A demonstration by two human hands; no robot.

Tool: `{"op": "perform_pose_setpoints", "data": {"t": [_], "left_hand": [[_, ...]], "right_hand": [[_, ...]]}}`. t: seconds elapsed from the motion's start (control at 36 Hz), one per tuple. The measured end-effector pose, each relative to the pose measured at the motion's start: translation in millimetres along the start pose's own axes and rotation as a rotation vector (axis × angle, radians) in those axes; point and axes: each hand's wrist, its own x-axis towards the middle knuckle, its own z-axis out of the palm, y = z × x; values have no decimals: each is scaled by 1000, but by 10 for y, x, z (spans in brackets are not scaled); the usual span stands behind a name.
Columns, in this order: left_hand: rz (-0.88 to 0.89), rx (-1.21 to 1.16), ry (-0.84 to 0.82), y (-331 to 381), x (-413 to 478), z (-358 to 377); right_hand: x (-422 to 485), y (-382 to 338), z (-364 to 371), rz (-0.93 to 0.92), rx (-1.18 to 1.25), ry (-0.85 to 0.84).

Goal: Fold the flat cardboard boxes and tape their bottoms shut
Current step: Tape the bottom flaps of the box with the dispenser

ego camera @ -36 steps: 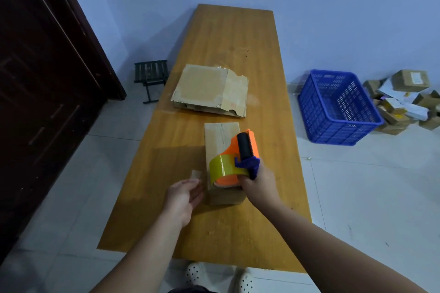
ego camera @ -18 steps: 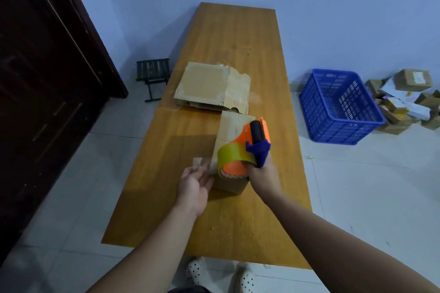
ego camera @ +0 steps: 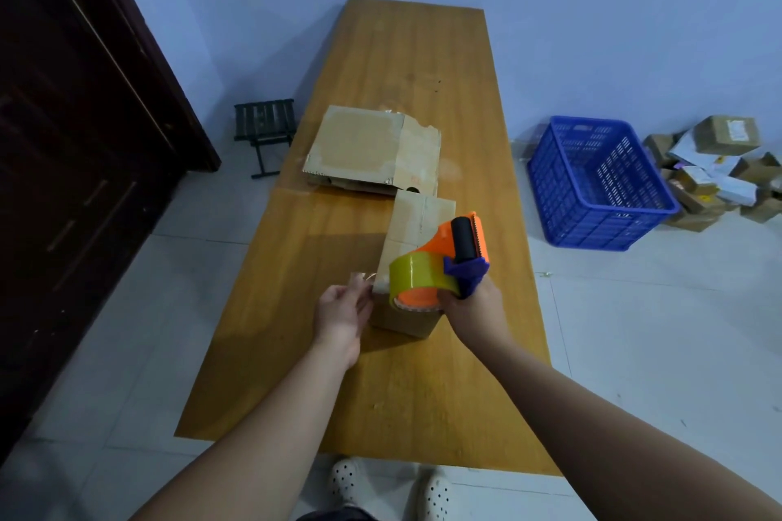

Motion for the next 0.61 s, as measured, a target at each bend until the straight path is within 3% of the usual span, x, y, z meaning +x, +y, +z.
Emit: {"op": "perform_pose_setpoints", "data": {"t": [0.28, 0.61], "left_hand": [[-52, 203, 28, 71, 154, 12], [-112, 160, -30, 43, 134, -45]], "right_hand": [[11, -107, -116, -101, 51, -139], [57, -104, -149, -99, -33, -195]]}}
